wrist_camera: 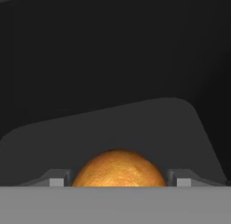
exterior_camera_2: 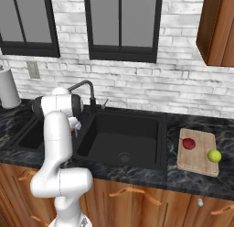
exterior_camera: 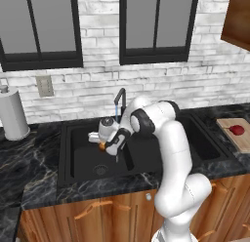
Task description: Pick the pear, pear, orange from the sink and place them on the cutting board to airdry. Then turn off the sink faucet.
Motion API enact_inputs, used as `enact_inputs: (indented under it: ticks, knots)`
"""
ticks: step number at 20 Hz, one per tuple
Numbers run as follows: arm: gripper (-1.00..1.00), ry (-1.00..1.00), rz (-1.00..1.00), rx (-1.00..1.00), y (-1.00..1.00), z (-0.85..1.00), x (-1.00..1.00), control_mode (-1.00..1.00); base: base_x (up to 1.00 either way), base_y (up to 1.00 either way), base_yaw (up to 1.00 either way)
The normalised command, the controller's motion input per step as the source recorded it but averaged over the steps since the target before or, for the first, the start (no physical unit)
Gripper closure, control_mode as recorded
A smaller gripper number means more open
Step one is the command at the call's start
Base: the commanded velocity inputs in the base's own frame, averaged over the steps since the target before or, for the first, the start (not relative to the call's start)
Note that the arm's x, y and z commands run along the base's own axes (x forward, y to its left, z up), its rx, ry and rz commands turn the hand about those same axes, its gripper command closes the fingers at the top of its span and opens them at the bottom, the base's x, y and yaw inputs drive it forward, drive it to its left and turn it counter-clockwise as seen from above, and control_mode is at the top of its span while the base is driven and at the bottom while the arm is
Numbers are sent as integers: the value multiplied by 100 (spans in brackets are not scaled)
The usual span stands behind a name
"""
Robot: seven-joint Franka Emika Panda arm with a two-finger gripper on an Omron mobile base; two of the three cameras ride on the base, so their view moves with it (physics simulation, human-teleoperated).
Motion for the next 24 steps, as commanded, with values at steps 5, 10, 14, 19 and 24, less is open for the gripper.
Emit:
enact_inputs:
  ticks: [5,10,14,19,24]
  knots:
    - [100,-8,0,0,0,36,-36,-100,0,0,0]
    - [100,-5,0,0,0,37,-28,-100,0,0,0]
    - [100,-3,0,0,0,34,-26,-100,0,0,0]
    - [100,-3,0,0,0,43,-31,-100,0,0,0]
    - [100,-4,0,0,0,47,-45,-100,0,0,0]
